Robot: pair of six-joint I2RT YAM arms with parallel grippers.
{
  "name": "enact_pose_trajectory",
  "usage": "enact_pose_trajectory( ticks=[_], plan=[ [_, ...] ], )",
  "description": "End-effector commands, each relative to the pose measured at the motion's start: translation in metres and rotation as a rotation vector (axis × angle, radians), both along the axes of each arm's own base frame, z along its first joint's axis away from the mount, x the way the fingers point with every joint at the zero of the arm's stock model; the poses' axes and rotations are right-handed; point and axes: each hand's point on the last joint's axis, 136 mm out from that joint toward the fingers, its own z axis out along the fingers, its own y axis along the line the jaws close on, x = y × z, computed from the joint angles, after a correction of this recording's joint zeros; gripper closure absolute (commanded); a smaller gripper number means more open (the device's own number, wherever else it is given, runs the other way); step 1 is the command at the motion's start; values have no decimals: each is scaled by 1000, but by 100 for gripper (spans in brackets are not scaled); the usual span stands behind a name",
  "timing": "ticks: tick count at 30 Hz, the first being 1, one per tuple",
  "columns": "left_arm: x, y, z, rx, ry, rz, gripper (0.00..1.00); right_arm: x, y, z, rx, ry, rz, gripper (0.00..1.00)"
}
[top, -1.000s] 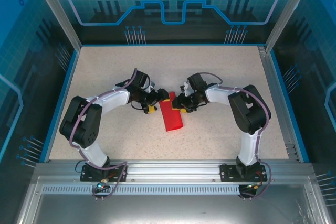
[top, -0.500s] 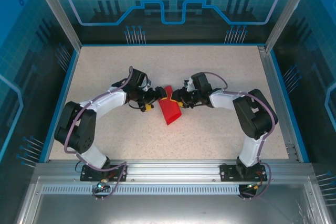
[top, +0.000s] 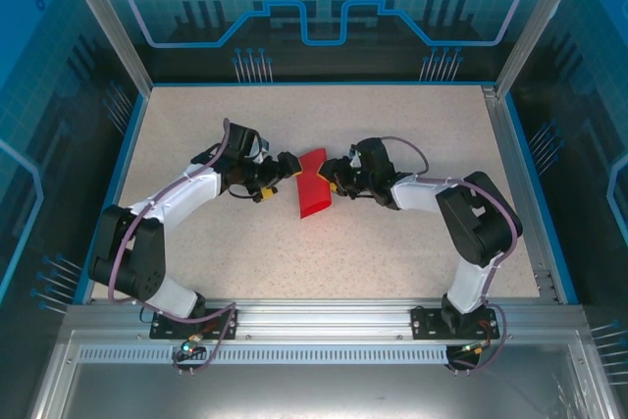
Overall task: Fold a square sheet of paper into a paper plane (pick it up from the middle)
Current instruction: Fold the square sheet of paper in half at the center of the table.
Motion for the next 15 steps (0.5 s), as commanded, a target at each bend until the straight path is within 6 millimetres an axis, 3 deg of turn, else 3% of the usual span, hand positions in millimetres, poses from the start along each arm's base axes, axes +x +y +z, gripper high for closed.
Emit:
enact_pose_trajectory(
  ticks=[1, 8, 12, 15],
  plan=[
    [-7, -4, -3, -51, 36, -9, 6, -2, -6, -7, -40, 6, -105, 65],
    [-9, -13, -18, -93, 76, -38, 12, -34, -8, -47, -169, 134, -69, 58],
    [-10, -15, -24, -99, 92, -53, 13, -44, -13, -49, -224, 139, -14, 47],
    [-10, -15, -27, -98, 97, -58, 13, -41, -11, -36, -266, 106, 57, 41]
  ],
)
